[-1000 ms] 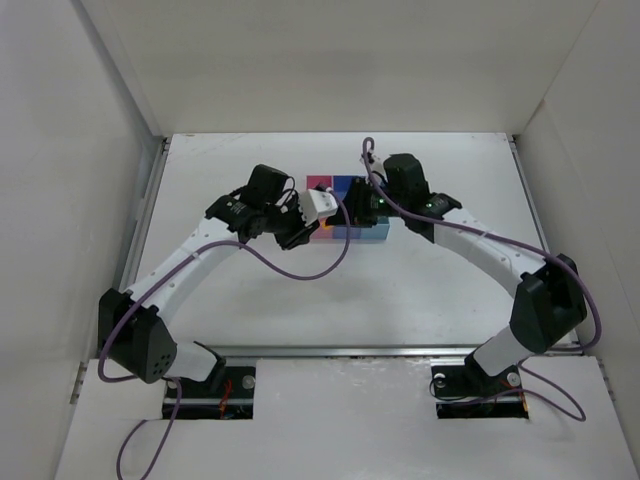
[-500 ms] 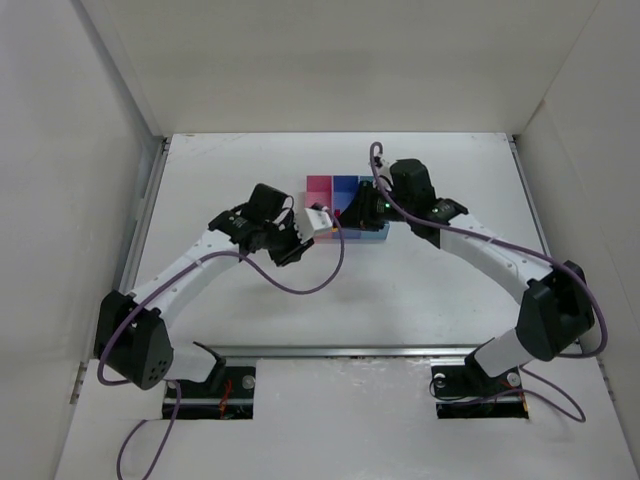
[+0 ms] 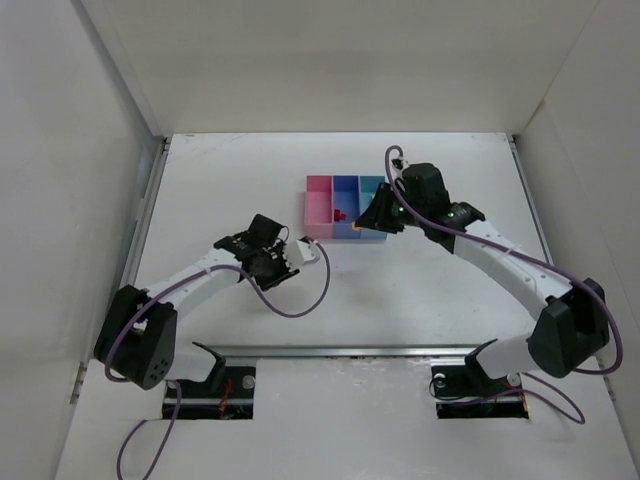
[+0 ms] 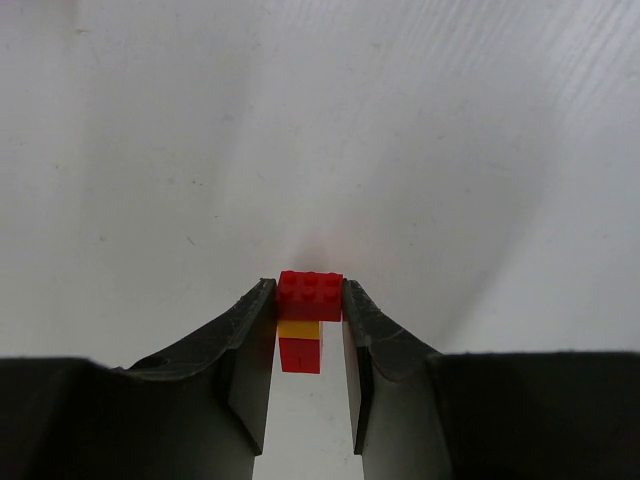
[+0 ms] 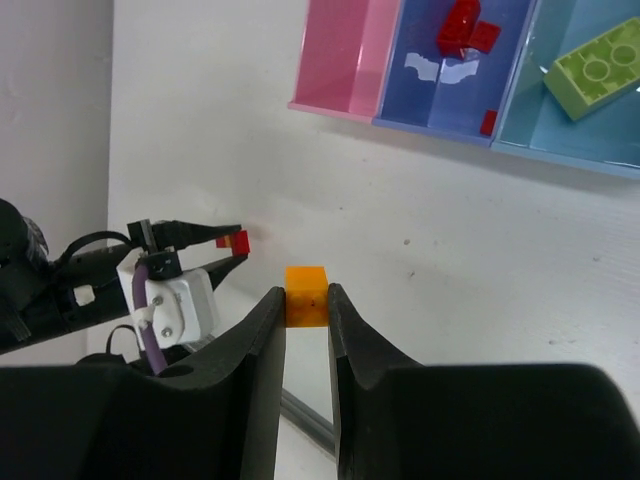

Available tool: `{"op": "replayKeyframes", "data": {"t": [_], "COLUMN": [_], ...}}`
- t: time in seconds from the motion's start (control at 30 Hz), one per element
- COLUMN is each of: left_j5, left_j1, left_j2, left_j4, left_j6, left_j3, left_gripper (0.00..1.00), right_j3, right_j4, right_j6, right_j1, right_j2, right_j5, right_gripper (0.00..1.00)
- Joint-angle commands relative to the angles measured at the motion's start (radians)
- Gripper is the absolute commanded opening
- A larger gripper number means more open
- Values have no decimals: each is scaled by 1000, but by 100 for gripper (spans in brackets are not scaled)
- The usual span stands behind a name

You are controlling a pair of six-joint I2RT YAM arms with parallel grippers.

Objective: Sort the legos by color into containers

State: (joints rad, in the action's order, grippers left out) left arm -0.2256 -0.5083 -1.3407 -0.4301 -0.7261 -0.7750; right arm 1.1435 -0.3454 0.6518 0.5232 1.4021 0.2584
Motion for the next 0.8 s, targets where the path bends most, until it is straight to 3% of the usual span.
{"op": "replayKeyframes", "data": {"t": [0.0, 0.17, 0.23, 0.4, 0.47, 0.57, 0.63, 0.7, 0.77], "left_j5": [68, 104, 95, 86, 77, 39, 16, -6, -6], "left_j1": [2, 2, 2, 2, 2, 2, 2, 2, 2], "left_j2": [-40, -106, -129, -129, -103, -42, -3, 60, 136], "left_j4": [85, 106, 117, 117, 106, 76, 54, 19, 7], "left_j6": [-18, -18, -18, -18, -18, -7, 7, 19, 19], "left_j3": [23, 23, 23, 23, 13, -18, -46, -108, -156], "left_gripper": [20, 29, 39, 51, 58, 84, 85, 100, 100], "right_j3": [-2, -2, -2, -2, -2, -2, -2, -2, 18], "right_j4": [-12, -12, -12, -12, -12, -12, -3, 6, 16], "right_j6": [-18, -27, -27, -27, -37, -37, -46, -46, -56], "right_j1": [-8, -8, -8, -8, -8, -8, -8, -8, -8], "right_j2": [-40, -49, -58, -68, -77, -77, -77, -77, -77], "right_j5": [-44, -44, -53, -53, -53, -41, -13, -1, 15], "right_gripper": [0, 0, 0, 0, 0, 0, 0, 0, 0]}}
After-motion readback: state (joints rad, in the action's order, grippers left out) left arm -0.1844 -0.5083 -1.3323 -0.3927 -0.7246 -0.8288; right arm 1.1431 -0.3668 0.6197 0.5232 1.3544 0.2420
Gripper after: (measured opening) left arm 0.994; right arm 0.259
